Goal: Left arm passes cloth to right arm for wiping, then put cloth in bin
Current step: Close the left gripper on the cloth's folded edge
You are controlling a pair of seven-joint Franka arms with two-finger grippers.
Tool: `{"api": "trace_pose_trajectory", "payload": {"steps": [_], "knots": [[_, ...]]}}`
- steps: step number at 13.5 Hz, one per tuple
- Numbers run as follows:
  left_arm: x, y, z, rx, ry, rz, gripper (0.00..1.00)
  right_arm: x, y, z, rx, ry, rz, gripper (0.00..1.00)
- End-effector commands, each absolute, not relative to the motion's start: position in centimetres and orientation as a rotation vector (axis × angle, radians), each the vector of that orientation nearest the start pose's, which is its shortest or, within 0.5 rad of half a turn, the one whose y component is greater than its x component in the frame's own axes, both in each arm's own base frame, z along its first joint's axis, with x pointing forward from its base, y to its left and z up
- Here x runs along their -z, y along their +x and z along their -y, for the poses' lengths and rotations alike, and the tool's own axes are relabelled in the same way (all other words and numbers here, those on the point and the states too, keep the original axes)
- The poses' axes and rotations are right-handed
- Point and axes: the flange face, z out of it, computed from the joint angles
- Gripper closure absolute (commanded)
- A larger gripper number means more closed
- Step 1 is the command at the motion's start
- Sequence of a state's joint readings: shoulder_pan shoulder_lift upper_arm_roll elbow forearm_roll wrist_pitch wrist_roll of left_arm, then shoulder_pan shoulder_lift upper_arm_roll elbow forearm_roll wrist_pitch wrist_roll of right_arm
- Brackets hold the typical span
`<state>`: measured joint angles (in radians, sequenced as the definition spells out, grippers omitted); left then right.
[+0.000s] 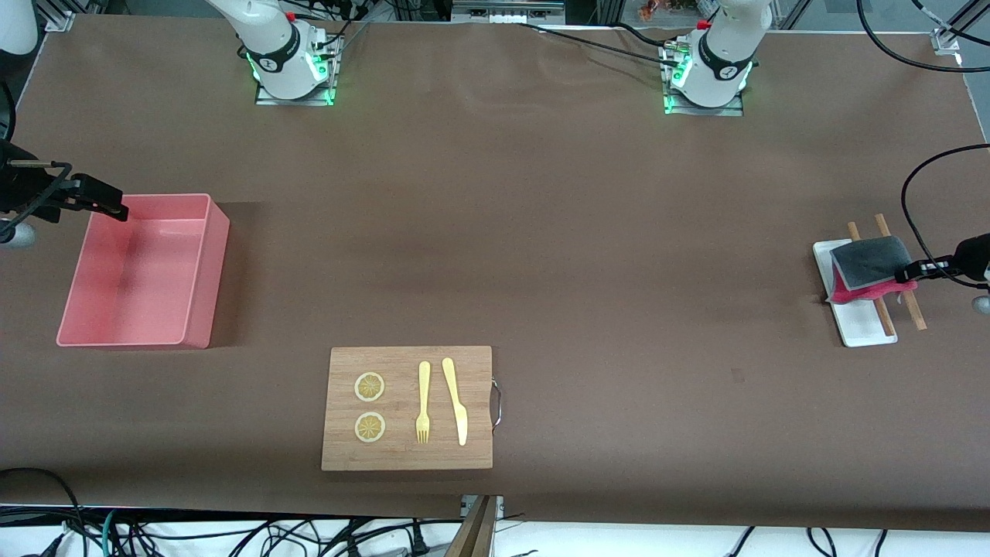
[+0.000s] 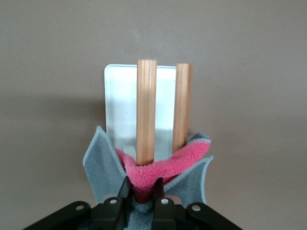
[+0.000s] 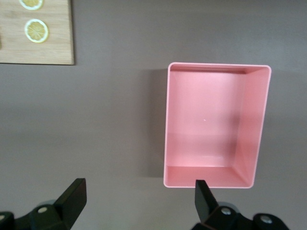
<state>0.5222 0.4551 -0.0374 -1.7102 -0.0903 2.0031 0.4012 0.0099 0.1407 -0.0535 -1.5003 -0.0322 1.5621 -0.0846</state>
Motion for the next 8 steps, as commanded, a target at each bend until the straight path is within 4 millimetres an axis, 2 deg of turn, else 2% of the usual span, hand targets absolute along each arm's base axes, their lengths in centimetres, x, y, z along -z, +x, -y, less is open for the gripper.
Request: {"api": "trace_pose_trajectory", "payload": {"steps": [1,6,8], "knots": [[-33.4,58.4,-29.8,-0.175,-3.305,0.163,1.00,-57.2,59.3,2.7,-0.165,-3.188,0.098,0.00],[-33.6,58.5,-29.5,-0.185,-3.315,0.164,1.00,-57.1,59.3,2.8,-0.170,-3.186,0.095,0.00],[-35.9,59.3,-28.6,-0.232,-3.336,0.135,1.00,-57.1,59.3,2.8,-0.164,-3.186,0.086,0.00]]}}
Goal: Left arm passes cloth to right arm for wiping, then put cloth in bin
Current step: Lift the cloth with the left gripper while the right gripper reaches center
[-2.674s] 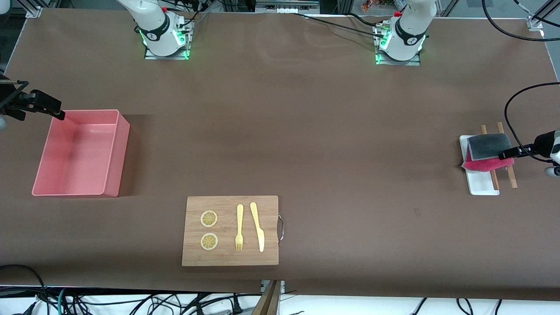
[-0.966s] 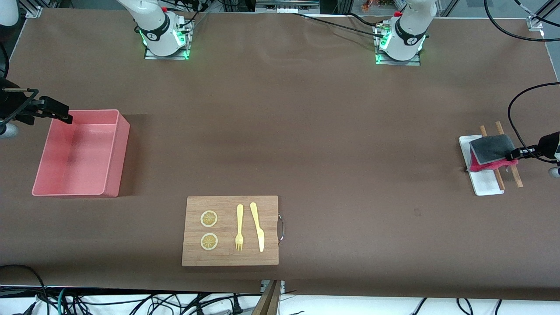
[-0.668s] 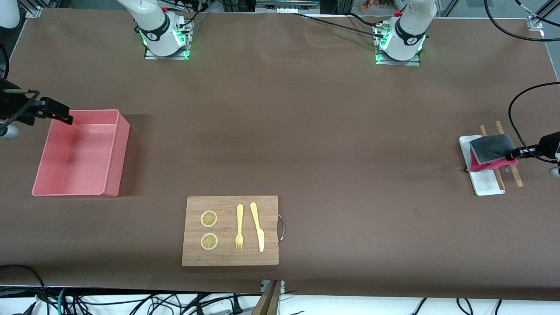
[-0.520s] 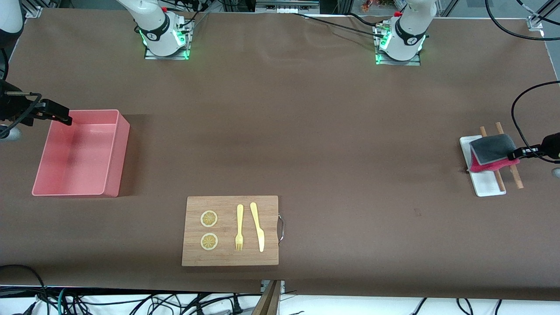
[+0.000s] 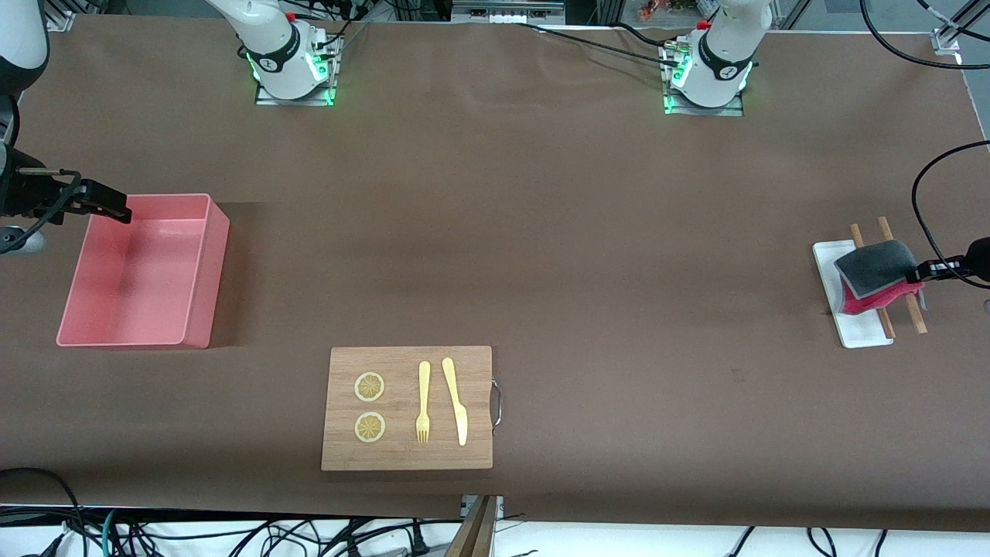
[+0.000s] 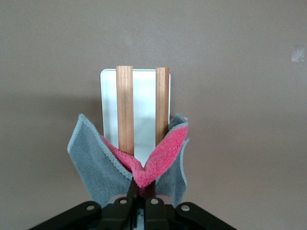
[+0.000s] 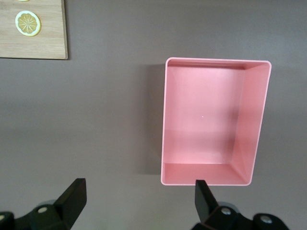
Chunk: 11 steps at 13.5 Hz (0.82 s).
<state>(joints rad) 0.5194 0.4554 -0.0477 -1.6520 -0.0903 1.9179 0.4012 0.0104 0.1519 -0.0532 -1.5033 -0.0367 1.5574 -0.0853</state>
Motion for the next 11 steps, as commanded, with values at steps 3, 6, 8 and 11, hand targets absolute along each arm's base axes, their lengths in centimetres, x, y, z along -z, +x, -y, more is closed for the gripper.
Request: {"api": "trace_pose_trajectory", "payload": {"steps": [3,6,8,11], "knots": [[-40.0,61.5,-24.7,-0.300,-3.347,0.107,1.00,-57.3,59.4,2.5,-0.159,-3.184,0.075,0.00],[-44.2,63.1,-19.9,-0.345,-3.364,0.100,1.00,-57.1,59.5,2.4,-0.163,-3.180,0.075,0.00],[-45.4,63.9,-16.2,-0.402,-3.393,0.197,1.00,-56.5,59.8,2.4,-0.176,-3.176,0.049,0.00],[-46.2,65.0,-9.2,-0.453,-3.443,0.260,1.00,-54.5,60.7,0.3,-0.201,-3.089,-0.061,0.00]]}}
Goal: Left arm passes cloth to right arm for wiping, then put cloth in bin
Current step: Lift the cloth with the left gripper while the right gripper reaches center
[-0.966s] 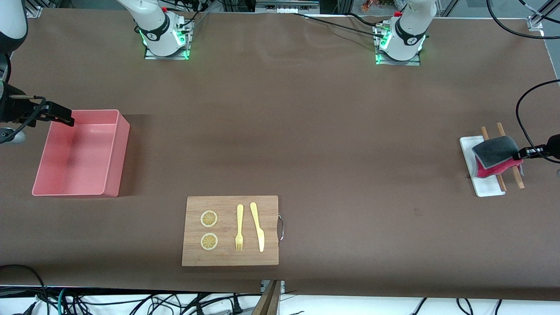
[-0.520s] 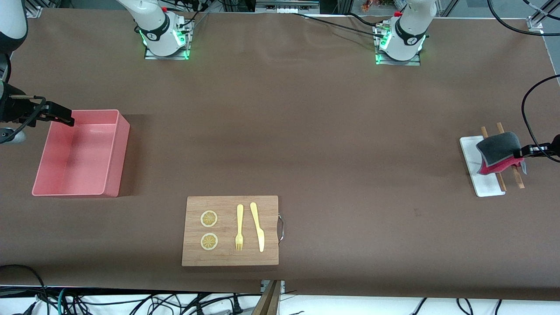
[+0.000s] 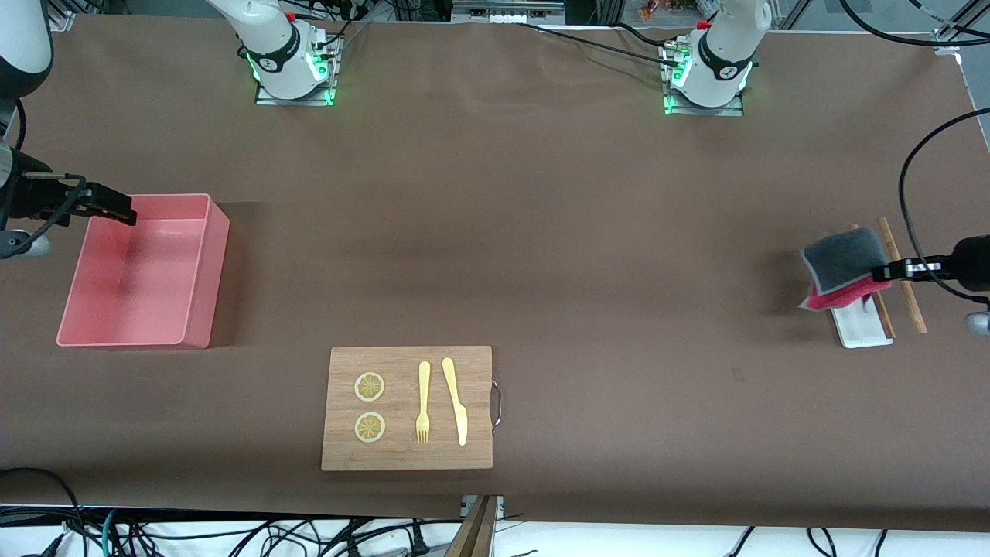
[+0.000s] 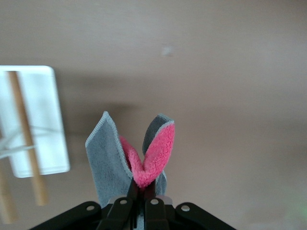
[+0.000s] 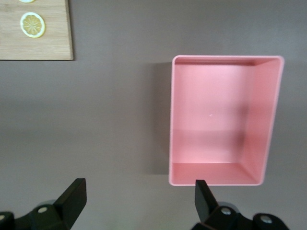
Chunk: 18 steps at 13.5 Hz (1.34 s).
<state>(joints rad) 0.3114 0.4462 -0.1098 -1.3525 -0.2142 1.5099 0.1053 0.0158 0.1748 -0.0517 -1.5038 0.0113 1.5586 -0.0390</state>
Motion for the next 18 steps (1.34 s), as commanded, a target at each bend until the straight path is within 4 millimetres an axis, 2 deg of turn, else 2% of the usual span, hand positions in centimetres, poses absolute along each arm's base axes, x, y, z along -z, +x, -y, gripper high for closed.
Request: {"api": "trace_pose_trajectory", "payload": {"steps": [1,3,5,8,10,12,14,16,18], "knots": [[-46.6,65.3,-6.7,-0.471,-3.469,0.277,1.00,-53.5,61.2,-1.1,-0.220,-3.069,-0.111,0.00],[-47.4,65.6,-1.2,-0.542,-3.484,0.384,1.00,-51.9,62.3,-3.6,-0.212,-3.030,-0.190,0.00],[-48.6,65.9,5.5,-0.601,-3.496,0.442,1.00,-50.6,63.1,-6.3,-0.201,-2.983,-0.245,0.00],[-49.0,65.3,16.2,-0.638,-3.474,0.559,1.00,-49.6,63.4,-11.2,-0.182,-2.963,-0.372,0.00],[-48.6,65.0,22.3,-0.592,-3.462,0.671,1.00,-48.6,63.5,-14.6,-0.169,-2.958,-0.440,0.00],[-47.2,65.0,26.9,-0.563,-3.462,0.800,1.00,-47.6,63.5,-18.4,-0.144,-2.944,-0.536,0.00],[-46.6,64.8,31.2,-0.560,-3.468,0.965,1.00,-45.8,63.6,-21.8,-0.118,-2.928,-0.611,0.00],[-46.5,64.7,34.4,-0.613,-3.427,1.144,1.00,-44.2,63.9,-24.1,-0.083,-2.908,-0.669,0.00],[-46.6,64.6,36.6,-0.601,-3.430,1.212,1.00,-42.6,64.0,-26.3,-0.056,-2.892,-0.704,0.00]]}}
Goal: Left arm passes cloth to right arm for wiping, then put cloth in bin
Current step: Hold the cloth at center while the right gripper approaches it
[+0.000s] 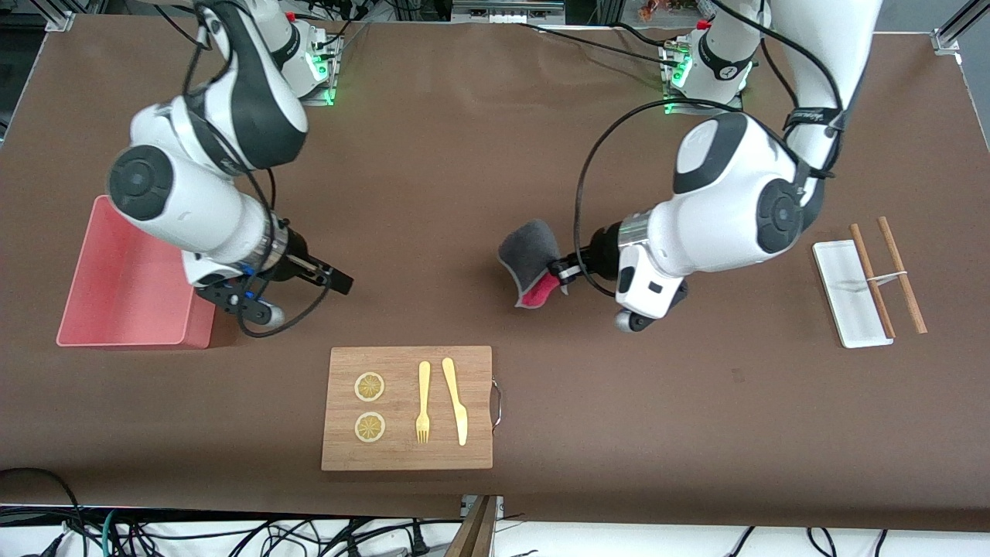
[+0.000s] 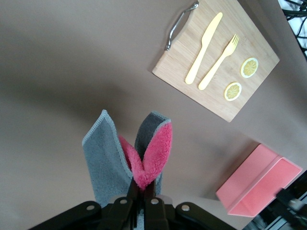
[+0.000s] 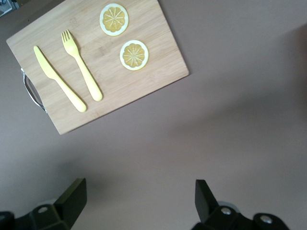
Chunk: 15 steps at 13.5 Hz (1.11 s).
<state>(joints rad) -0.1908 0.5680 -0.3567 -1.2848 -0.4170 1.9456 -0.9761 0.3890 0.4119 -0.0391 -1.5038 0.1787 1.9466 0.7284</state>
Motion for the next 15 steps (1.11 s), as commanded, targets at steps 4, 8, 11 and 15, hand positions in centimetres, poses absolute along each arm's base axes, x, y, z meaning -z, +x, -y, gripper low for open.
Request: {"api": "trace_pose_trajectory", "payload": {"steps": [4,8,11,15], "knots": [[-46.6,64.7,38.9,0.373,2.312,-0.936,1.00,-40.0,64.1,-29.8,-0.085,-2.756,-0.790,0.00],[-46.5,64.9,39.4,0.357,2.270,-0.953,1.00,-39.0,63.7,-32.1,-0.139,-2.656,-0.820,0.00],[-46.3,65.0,39.4,0.354,2.267,-0.956,1.00,-37.8,63.2,-33.8,-0.157,-2.646,-0.878,0.00],[-46.3,65.1,39.4,0.352,2.267,-0.954,1.00,-35.9,62.6,-36.2,-0.140,-2.626,-0.915,0.00]]}}
